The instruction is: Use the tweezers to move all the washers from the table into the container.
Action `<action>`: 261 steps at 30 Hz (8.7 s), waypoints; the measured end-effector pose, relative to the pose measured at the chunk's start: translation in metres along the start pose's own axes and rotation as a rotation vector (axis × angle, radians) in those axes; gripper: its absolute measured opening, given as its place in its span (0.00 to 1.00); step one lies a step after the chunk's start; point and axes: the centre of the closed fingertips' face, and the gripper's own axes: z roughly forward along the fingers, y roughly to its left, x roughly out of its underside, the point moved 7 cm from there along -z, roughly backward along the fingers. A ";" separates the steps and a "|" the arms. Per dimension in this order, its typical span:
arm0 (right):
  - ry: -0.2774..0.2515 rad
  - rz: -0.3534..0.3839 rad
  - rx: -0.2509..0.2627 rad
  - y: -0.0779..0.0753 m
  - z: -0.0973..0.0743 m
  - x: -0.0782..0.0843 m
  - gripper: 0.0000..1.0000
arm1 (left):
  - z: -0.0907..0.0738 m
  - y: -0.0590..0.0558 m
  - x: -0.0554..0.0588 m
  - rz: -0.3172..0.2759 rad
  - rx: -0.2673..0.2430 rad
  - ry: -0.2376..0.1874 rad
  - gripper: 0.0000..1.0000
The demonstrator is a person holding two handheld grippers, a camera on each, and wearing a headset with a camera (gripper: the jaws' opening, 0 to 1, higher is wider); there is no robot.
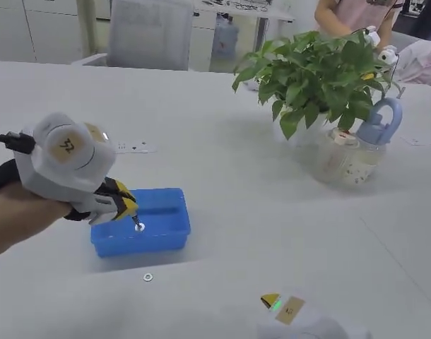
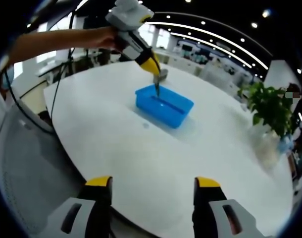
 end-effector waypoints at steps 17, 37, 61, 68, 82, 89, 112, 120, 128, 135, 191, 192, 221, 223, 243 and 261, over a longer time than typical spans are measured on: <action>-0.071 0.080 -0.037 0.001 -0.003 -0.007 0.78 | 0.035 0.007 0.027 -0.050 0.029 0.061 0.01; -0.213 0.188 -0.048 -0.010 -0.019 -0.021 0.99 | 0.041 0.009 0.035 -0.097 0.037 0.053 0.01; -0.189 0.124 0.031 -0.019 -0.016 -0.011 0.92 | 0.003 0.007 0.024 -0.086 -0.026 0.009 0.01; -0.192 0.153 0.026 -0.021 -0.016 -0.011 0.95 | -0.013 -0.007 0.014 -0.070 -0.024 -0.025 0.01; -0.188 0.157 0.016 -0.020 -0.015 -0.010 0.98 | -0.014 -0.039 0.011 -0.021 0.034 -0.027 0.01; -0.171 0.135 0.030 -0.020 -0.014 -0.009 0.96 | -0.002 -0.051 0.020 -0.037 0.081 -0.004 0.01; -0.142 0.105 0.040 -0.020 -0.012 -0.006 0.92 | 0.020 -0.060 0.039 -0.029 0.134 0.079 0.01; -0.135 0.100 0.043 -0.020 -0.012 -0.005 0.91 | 0.024 -0.058 0.042 -0.010 0.146 0.096 0.01; -0.128 0.094 0.046 -0.020 -0.012 -0.005 0.89 | 0.024 -0.059 0.038 -0.006 0.157 0.099 0.00; -0.121 0.084 0.044 -0.019 -0.011 -0.004 0.88 | 0.019 -0.063 0.036 0.013 0.146 0.106 0.00; -0.104 0.052 0.064 -0.020 -0.011 -0.002 0.82 | 0.029 -0.065 0.025 0.055 0.222 0.167 0.00; -0.103 0.051 0.066 -0.020 -0.011 -0.002 0.82 | 0.029 -0.065 0.025 0.047 0.221 0.150 0.00; -0.101 0.042 0.066 -0.019 -0.011 -0.002 0.80 | -0.002 -0.060 -0.005 0.085 0.183 0.041 0.00; -0.098 0.033 0.066 -0.019 -0.011 -0.002 0.80 | -0.005 -0.057 -0.010 0.090 0.175 0.031 0.00; -0.058 0.014 0.064 -0.017 -0.008 0.002 0.78 | 0.000 -0.006 -0.020 -0.025 0.094 -0.087 0.00; -0.021 0.017 0.056 -0.017 -0.005 0.006 0.78 | 0.047 -0.003 0.019 -0.095 0.107 -0.012 0.00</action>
